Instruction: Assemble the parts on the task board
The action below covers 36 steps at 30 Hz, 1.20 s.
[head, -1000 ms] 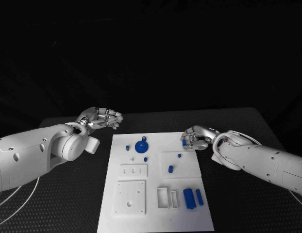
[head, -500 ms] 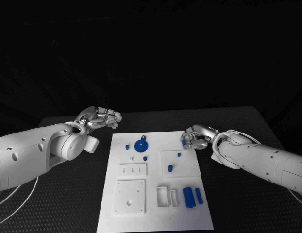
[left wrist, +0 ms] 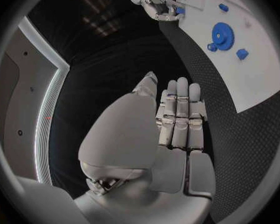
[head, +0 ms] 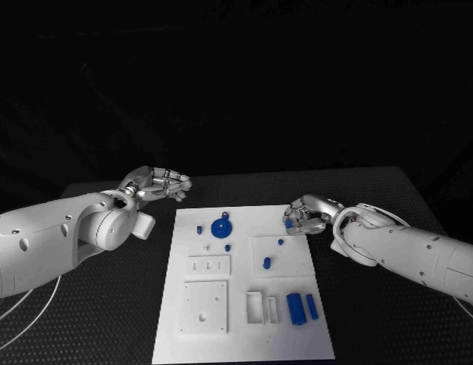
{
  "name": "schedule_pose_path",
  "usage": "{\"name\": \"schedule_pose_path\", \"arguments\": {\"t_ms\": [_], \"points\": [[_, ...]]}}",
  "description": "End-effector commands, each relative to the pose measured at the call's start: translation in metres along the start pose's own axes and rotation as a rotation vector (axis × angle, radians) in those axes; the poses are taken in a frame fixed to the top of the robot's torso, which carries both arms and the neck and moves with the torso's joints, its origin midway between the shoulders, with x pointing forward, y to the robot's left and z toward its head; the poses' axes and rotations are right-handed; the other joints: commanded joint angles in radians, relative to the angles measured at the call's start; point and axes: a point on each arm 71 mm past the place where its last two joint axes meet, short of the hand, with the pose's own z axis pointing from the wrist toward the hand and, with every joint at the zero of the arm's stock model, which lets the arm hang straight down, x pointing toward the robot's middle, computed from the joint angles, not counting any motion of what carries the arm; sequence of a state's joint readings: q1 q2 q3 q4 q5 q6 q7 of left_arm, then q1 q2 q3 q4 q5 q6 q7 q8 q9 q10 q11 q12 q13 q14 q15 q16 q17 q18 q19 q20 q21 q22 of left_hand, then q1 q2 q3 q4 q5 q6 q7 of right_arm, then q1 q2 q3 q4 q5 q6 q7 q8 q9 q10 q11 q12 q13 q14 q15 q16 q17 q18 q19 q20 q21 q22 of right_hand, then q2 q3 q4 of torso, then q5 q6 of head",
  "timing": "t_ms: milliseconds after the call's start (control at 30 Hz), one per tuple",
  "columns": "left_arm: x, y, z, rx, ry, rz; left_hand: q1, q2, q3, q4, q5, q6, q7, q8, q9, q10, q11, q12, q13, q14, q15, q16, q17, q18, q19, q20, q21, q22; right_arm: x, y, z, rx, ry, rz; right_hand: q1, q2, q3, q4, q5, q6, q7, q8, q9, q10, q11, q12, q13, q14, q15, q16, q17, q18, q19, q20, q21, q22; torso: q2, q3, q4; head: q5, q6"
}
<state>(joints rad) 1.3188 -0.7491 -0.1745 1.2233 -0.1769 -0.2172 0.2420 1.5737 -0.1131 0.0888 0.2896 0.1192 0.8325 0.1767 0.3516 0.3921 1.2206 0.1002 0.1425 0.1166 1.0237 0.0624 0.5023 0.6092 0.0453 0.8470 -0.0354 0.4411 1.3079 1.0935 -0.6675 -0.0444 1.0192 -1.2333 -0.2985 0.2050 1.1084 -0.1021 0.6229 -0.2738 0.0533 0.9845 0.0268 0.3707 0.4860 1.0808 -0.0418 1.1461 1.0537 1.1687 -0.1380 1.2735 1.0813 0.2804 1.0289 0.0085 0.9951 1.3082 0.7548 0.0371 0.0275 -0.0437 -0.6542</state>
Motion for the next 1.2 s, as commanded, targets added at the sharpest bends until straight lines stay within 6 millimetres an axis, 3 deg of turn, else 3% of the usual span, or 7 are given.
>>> {"name": "schedule_pose_path", "arguments": {"t_ms": [33, 200, 500, 567, 667, 800, 1200], "points": [[0.004, -0.001, 0.0, 0.007, 0.036, 0.008, -0.006, 0.007, -0.006, 0.0, -0.006, 0.01, -0.004, 0.003, 0.002, 0.009, 0.0, 0.001, 0.002, 0.0, 0.004, -0.006, 0.001, 0.019, -0.009, 0.001, 0.006, 0.018, -0.003, 0.001, -0.002, 0.03, -0.041, 0.004, -0.003, 0.009, -0.001, -0.006, -0.004, 0.113, 0.035, 0.014, 0.018, 0.008, -0.002, 0.004, 0.001, 0.006, 0.001, 0.004, 0.001, -0.019, 0.006, 0.0, 0.004, 0.018, -0.001, -0.0009, -0.0001, -0.001, 0.003], [0.008, -0.001, 0.001, -0.009, 0.066, 0.026, -0.046, 0.023, -0.01, 0.002, -0.008, 0.065, -0.033, 0.03, 0.012, 0.062, -0.026, 0.024, 0.015, 0.006, 0.001, -0.006, 0.006, 0.019, -0.009, -0.001, 0.01, 0.018, -0.025, 0.018, 0.005, 0.015, -0.069, -0.035, -0.002, 0.009, 0.0, -0.007, -0.004, 0.114, 0.034, 0.015, 0.018, 0.008, -0.003, 0.004, 0.001, 0.007, 0.001, 0.004, 0.001, -0.019, 0.006, 0.0, 0.004, 0.018, -0.001, -0.001, -0.0015, -0.004, 0.013], [0.029, -0.002, 0.003, -0.121, 0.154, 0.066, -0.178, 0.026, -0.004, 0.003, -0.035, 0.105, -0.049, 0.029, 0.006, 0.082, -0.034, 0.021, 0.019, 0.016, -0.005, -0.005, 0.014, 0.022, -0.004, -0.008, 0.019, 0.017, -0.047, 0.063, 0.015, 0.036, -0.076, -0.159, -0.002, 0.009, 0.0, -0.007, -0.004, 0.114, 0.034, 0.015, 0.018, 0.008, -0.003, 0.004, 0.001, 0.007, 0.001, 0.004, 0.001, -0.019, 0.006, 0.0, 0.004, 0.018, -0.007, -0.0033, -0.0027, -0.007, 0.027], [0.036, -0.002, 0.004, -0.138, 0.176, 0.078, -0.22, 0.028, -0.004, 0.004, -0.063, 0.109, -0.049, 0.027, 0.004, 0.086, -0.035, 0.02, 0.019, 0.017, -0.006, -0.004, 0.016, 0.022, -0.002, -0.008, 0.02, 0.017, -0.048, 0.075, 0.016, 0.025, -0.079, -0.173, -0.002, 0.009, 0.0, -0.007, -0.004, 0.114, 0.034, 0.015, 0.018, 0.008, -0.003, 0.004, 0.001, 0.007, 0.001, 0.004, 0.001, -0.019, 0.006, 0.0, 0.004, 0.018, -0.011, -0.0051, -0.0045, -0.005, 0.03], [0.047, -0.003, 0.005, -0.164, 0.202, 0.087, -0.332, 0.035, 0.002, 0.004, -0.067, 0.116, -0.052, 0.024, 0.001, 0.092, -0.039, 0.019, 0.02, 0.021, -0.009, -0.002, 0.019, 0.025, 0.001, -0.012, 0.021, 0.016, -0.045, 0.096, 0.017, 0.01, -0.073, -0.185, -0.002, 0.009, 0.0, -0.007, -0.004, 0.114, 0.034, 0.015, 0.018, 0.008, -0.003, 0.004, 0.001, 0.007, 0.001, 0.004, 0.001, -0.019, 0.006, 0.0, 0.004, 0.018, -0.019, -0.0095, -0.0078, 0.002, 0.034], [0.06, -0.003, 0.006, -0.185, 0.211, 0.094, -0.414, 0.028, 0.013, 0.006, -0.07, 0.117, -0.053, 0.023, 0.001, 0.097, -0.04, 0.018, 0.022, 0.023, -0.011, 0.002, 0.024, 0.028, 0.003, -0.013, 0.023, 0.015, -0.04, 0.124, 0.017, -0.023, -0.078, -0.187, -0.002, 0.009, 0.0, -0.007, -0.004, 0.114, 0.034, 0.015, 0.018, 0.008, -0.003, 0.004, 0.001, 0.007, 0.001, 0.004, 0.001, -0.019, 0.006, 0.0, 0.004, 0.018, -0.028, -0.0132, -0.0102, 0.016, 0.038], [0.088, -0.003, 0.011, -0.214, 0.202, 0.107, -0.44, -0.008, 0.07, 0.004, -0.07, 0.079, -0.035, -0.002, -0.01, 0.092, -0.038, 0.012, 0.022, 0.021, -0.013, 0.01, 0.034, 0.031, 0.002, -0.015, 0.029, 0.019, -0.023, 0.18, 0.02, -0.115, -0.088, -0.193, -0.002, 0.009, 0.0, -0.007, -0.004, 0.114, 0.034, 0.015, 0.018, 0.008, -0.003, 0.004, 0.001, 0.007, 0.001, 0.004, 0.001, -0.019, 0.006, 0.0, 0.004, 0.018, -0.05, -0.0244, -0.0078, 0.037, 0.032]]}}
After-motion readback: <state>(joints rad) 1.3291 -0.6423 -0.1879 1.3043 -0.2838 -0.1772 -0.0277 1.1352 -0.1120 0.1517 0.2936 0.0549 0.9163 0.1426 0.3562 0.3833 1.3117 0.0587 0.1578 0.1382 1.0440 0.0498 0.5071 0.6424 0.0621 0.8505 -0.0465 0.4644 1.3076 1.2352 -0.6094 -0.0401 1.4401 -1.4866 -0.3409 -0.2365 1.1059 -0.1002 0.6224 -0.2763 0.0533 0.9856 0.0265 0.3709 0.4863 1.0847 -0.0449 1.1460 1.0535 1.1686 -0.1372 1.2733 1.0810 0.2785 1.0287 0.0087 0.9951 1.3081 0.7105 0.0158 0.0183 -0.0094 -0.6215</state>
